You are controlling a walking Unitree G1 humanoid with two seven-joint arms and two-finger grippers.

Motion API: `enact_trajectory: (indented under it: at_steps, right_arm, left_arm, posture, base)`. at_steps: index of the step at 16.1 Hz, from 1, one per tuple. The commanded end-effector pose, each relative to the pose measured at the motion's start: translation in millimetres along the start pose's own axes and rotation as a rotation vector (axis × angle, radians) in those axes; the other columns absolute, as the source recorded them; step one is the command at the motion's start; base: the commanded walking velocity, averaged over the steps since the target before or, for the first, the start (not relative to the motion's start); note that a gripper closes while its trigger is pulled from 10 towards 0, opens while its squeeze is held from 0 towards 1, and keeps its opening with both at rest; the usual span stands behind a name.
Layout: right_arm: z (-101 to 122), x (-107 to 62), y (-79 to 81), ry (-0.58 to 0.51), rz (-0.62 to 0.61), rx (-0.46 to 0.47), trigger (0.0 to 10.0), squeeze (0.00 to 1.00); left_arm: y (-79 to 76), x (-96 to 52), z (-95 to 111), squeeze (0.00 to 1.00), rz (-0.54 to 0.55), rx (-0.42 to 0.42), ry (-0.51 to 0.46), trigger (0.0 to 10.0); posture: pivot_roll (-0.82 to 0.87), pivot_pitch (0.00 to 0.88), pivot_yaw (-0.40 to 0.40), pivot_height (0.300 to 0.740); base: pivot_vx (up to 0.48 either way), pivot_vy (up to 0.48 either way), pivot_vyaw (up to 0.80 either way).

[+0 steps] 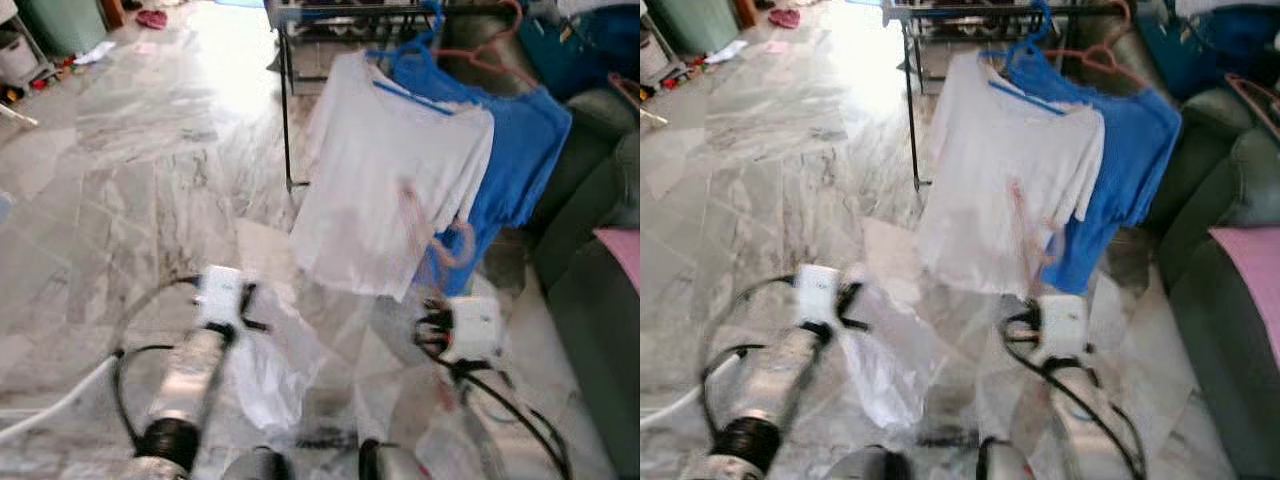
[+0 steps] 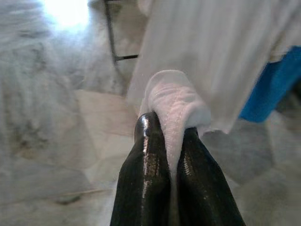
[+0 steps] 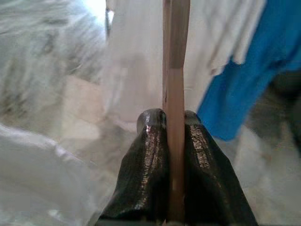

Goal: Hang hanger

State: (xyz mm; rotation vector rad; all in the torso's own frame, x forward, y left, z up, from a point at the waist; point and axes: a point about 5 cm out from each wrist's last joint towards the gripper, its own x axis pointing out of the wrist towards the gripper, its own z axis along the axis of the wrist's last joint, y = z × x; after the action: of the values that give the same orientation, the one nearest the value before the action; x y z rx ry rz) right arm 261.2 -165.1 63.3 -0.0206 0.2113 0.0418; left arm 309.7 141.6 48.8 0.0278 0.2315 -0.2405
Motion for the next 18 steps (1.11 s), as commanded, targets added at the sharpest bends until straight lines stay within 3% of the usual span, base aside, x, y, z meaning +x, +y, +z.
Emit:
enact_trajectory:
  at_steps: [1,7,18]
  right_arm:
    - [1.5,-0.5,6.6,-0.007,0.019,0.008,10.0,0.00]
    - [-0.1,-1.1,7.3,-0.001,0.020,0.006,10.0,0.00]
    - [-6.8,-4.4,11.9,0.035,0.045,-0.013,10.0,0.00]
  left_arm:
    - [8.9,-3.2,0.1,0.00,0.017,0.013,-0.005,10.0]
    - [6.9,-3.3,-0.9,0.00,0.013,0.011,-0.005,10.0]
    - [4.6,-0.2,8.3,0.00,-0.058,0.038,-0.047,10.0]
  posture:
    - [-0.09,0.195,0.022,0.740]
    - [-0.09,0.201,0.024,0.740]
    - [-0.10,0.214,0.031,0.740]
  base:
    - [0.000,0.349,0.00]
    - [0.000,0.328,0.00]
    - [0.000,0.000,0.00]
